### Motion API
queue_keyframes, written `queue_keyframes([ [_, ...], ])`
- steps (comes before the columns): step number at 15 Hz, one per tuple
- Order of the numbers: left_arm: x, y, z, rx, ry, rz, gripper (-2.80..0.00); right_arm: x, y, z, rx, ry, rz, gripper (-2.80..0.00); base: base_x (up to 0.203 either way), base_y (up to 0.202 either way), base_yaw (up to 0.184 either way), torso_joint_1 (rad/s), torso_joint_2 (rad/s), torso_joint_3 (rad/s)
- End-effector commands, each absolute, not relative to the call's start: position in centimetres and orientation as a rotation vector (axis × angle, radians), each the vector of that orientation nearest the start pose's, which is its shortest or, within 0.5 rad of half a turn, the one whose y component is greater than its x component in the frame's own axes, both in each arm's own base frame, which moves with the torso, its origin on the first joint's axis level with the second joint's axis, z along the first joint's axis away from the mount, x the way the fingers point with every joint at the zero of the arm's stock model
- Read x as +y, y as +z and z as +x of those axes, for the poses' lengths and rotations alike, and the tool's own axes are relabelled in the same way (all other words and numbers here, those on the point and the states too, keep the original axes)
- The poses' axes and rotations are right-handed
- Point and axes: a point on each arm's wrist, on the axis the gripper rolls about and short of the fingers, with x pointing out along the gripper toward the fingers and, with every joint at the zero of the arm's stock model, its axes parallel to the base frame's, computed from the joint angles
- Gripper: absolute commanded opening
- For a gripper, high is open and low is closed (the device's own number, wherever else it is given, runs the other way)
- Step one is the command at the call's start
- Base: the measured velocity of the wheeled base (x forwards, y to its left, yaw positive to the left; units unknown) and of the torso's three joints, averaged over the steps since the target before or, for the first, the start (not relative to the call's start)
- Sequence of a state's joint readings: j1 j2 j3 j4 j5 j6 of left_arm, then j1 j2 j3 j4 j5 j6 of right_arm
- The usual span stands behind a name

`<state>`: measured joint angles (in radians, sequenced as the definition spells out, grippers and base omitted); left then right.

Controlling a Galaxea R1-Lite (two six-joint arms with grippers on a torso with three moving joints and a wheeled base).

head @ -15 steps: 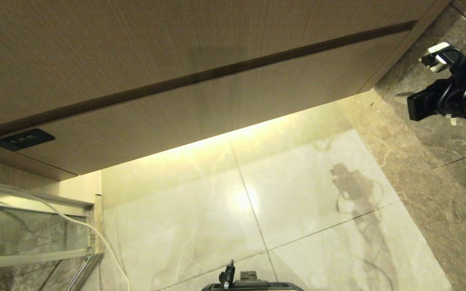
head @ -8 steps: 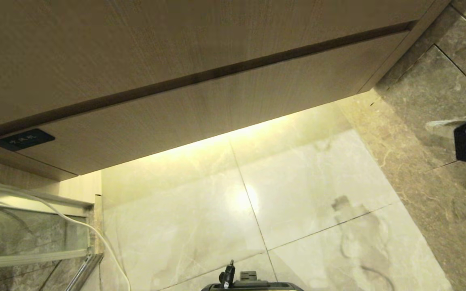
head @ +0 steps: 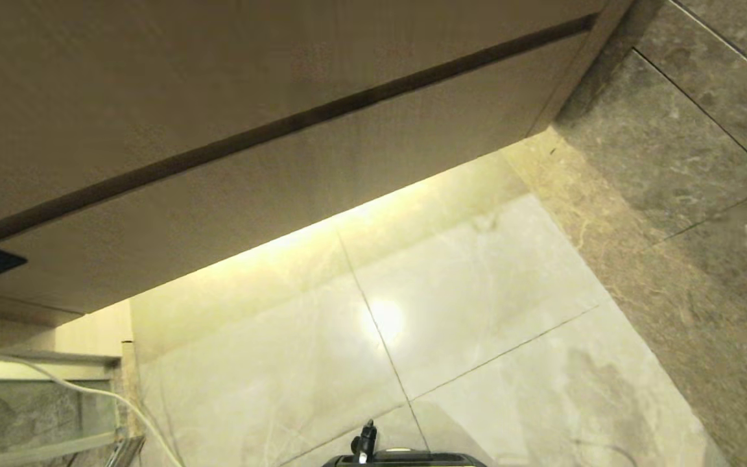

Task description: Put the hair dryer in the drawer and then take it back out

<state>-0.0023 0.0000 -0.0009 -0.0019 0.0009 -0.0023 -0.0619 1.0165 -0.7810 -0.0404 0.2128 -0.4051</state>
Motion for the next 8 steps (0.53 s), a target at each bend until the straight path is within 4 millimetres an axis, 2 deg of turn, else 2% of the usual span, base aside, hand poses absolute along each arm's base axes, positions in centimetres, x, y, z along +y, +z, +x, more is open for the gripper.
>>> queue_keyframes([
  [1, 0.01, 7.52, -2.27, 0.0, -0.002, -0.003, -2.8, -0.25, 27.0, 11.84, 0.129, 0.184, -0.383, -2.8, 0.008, 0.008, -0.163, 0.0, 0.0, 0.002],
  [3, 0.01, 7.56, -2.28, -0.002, -0.002, -0.003, -2.8, -0.25, 26.87, 11.68, 0.128, 0.183, -0.384, -2.8, 0.0, 0.004, -0.109, 0.003, 0.0, 0.003],
  [8, 0.01, 7.56, -2.28, -0.002, -0.002, -0.003, -2.8, -0.23, 26.6, 11.3, 0.125, 0.18, -0.383, -2.8, 0.0, 0.0, 0.0, 0.0, 0.0, 0.0],
])
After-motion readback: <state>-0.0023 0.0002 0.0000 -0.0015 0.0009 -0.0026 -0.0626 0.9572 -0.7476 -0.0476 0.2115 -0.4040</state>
